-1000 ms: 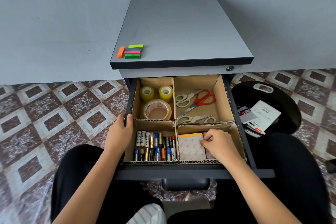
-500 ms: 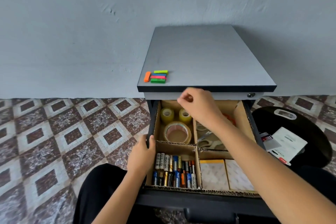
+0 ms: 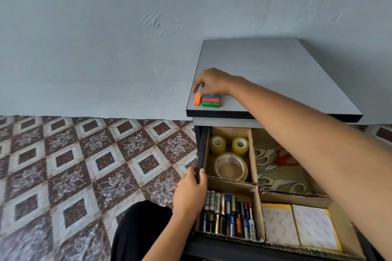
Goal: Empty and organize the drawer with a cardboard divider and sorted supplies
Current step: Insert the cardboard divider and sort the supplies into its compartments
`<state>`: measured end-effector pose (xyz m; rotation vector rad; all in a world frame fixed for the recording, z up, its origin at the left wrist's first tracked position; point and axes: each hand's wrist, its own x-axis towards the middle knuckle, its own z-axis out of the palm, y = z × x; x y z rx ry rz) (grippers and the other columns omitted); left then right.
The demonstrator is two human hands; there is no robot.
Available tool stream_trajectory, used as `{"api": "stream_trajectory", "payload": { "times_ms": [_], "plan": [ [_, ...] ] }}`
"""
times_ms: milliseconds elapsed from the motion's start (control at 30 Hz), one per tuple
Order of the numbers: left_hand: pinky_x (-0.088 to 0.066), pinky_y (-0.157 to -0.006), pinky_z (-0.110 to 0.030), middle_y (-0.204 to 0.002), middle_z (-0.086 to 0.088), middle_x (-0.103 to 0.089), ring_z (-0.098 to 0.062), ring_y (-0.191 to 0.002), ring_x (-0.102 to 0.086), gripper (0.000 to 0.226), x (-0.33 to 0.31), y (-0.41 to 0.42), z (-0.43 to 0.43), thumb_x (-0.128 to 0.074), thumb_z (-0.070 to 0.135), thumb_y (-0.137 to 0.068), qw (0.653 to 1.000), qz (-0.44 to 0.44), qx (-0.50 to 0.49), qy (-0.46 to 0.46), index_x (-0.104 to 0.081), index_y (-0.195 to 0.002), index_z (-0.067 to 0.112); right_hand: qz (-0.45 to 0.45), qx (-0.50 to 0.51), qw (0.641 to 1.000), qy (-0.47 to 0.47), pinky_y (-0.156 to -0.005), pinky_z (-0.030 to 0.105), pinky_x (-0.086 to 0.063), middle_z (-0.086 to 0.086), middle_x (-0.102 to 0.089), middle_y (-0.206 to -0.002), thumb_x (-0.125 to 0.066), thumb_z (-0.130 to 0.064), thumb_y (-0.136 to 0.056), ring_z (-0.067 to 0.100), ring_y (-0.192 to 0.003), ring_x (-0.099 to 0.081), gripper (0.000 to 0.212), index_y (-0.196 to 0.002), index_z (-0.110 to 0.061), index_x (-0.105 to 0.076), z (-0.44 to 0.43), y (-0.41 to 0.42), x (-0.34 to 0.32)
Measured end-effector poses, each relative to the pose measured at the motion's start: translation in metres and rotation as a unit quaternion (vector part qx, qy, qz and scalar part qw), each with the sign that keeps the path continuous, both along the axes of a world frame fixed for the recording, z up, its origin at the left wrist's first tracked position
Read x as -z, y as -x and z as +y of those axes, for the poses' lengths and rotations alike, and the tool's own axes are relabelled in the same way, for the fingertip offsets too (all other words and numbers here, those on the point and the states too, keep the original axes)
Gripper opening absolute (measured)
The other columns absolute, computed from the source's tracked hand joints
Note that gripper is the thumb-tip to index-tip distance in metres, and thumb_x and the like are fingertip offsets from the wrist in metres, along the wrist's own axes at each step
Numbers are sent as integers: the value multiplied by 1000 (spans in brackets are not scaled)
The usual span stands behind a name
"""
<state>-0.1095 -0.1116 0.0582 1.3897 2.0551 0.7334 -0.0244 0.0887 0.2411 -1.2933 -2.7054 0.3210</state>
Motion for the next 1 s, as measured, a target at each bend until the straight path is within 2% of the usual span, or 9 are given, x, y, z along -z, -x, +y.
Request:
{"api": "stream_trajectory", "payload": {
  "times_ms": [200, 300, 467, 600, 733, 1000],
  "plan": [
    [-52, -78, -35, -108, 0, -63, -18, -95, -61, 41, 2, 0, 1, -33, 48, -96, 1000, 4, 4, -5, -49, -123, 21, -112, -60, 992, -7, -76, 27, -35, 2, -56, -117, -64, -15, -87, 19, -108, -53, 21, -107, -17, -70, 13, 12, -10],
    [-47, -72, -30, -108, 1, -62, -17, -94, -60, 38, 2, -1, 1, -33, 46, -97, 1000, 6, 5, -8, -48, -122, 22, -144, -81, 986, -18, -76, 27, -35, 3, -56, -119, -64, -16, -87, 19, -112, -51, 21, -107, -18, -70, 16, 16, -10],
    [-47, -67, -32, -97, 0, -62, -16, -84, -60, 29, 4, 0, 2, -34, 45, -97, 1000, 0, 4, -11, -50, -104, 23, -165, -97, 981, -30, -75, 26, -34, 4, -55, -122, -64, -20, -87, 19, -113, -51, 26, -112, -19, -68, 20, 17, -9],
    [-42, -62, -27, -98, 1, -63, -16, -84, -61, 34, 8, 0, 3, -33, 45, -97, 1000, 6, 5, -15, -51, -113, 21, -165, -106, 980, -28, -73, 26, -36, 7, -57, -116, -66, -21, -85, 19, -104, -52, 27, -112, -19, -68, 24, 18, -6],
    [-42, -62, -27, -97, 1, -63, -16, -84, -61, 34, 8, 0, 3, -34, 45, -97, 1000, 3, 7, -15, -51, -114, 22, -183, -117, 976, -30, -60, 19, -33, 1, -50, -107, -66, -20, -85, 13, -94, -43, 24, -109, -16, -66, 27, 22, -7],
    [-38, -57, -24, -98, 0, -63, -16, -83, -60, 34, 7, 0, 3, -34, 45, -97, 1000, 3, 5, -13, -51, -114, 21, -215, -141, 966, -15, -59, 16, -33, 4, -59, -103, -68, -13, -83, 15, -89, -48, 21, -103, -8, -63, 30, 30, -11]
  ]
}}
